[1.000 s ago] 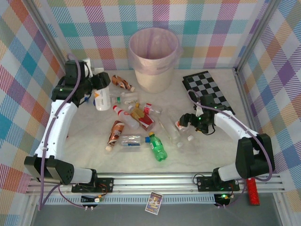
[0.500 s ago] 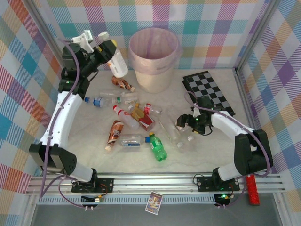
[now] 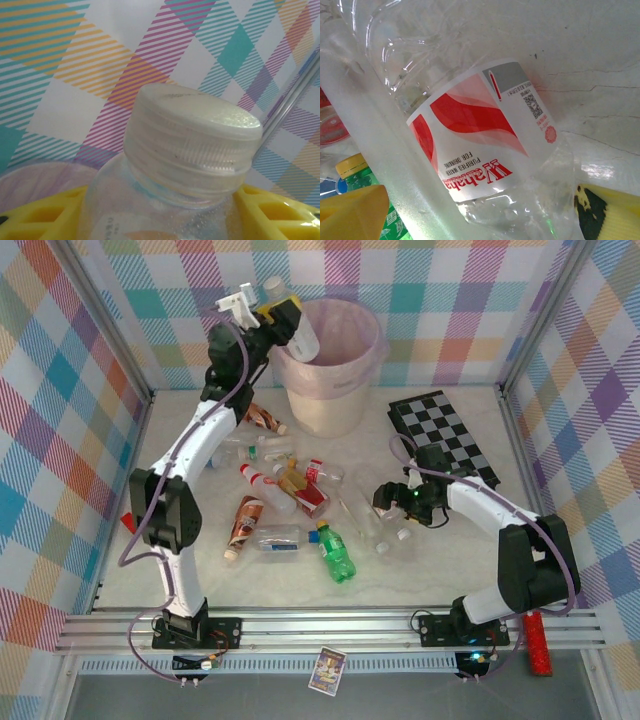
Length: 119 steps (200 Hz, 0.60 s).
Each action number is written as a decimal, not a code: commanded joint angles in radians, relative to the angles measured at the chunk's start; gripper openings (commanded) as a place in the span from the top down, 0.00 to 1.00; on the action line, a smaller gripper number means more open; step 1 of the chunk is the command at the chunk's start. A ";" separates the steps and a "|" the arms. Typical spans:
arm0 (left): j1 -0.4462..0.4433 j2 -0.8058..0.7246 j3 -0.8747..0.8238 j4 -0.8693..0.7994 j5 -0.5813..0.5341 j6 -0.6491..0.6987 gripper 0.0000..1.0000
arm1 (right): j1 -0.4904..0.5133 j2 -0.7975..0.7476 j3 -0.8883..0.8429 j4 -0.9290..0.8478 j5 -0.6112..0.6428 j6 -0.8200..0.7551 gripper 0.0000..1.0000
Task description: Put the plastic bottles in the bin
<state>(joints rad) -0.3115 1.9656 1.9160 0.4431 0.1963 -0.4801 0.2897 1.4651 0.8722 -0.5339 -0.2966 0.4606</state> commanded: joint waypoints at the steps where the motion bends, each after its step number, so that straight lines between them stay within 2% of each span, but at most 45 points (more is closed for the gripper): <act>1: -0.022 0.059 0.182 -0.093 -0.036 0.081 1.00 | 0.009 -0.026 -0.021 0.000 -0.002 0.007 0.05; 29: -0.031 0.167 0.345 -0.291 -0.018 0.109 1.00 | 0.009 -0.035 -0.033 0.017 -0.001 0.018 0.05; 76: -0.047 0.383 0.698 -0.631 -0.059 0.235 1.00 | 0.009 -0.026 -0.031 0.037 -0.017 0.017 0.05; 111: -0.048 0.423 0.709 -0.678 -0.065 0.250 1.00 | 0.011 -0.025 -0.035 0.042 -0.021 0.023 0.05; 119: -0.049 0.426 0.705 -0.676 -0.054 0.244 0.96 | 0.011 -0.027 -0.035 0.043 -0.021 0.022 0.05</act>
<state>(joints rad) -0.3523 2.3802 2.5954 -0.1730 0.1429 -0.2687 0.2943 1.4559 0.8448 -0.5076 -0.2970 0.4702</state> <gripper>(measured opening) 0.605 0.951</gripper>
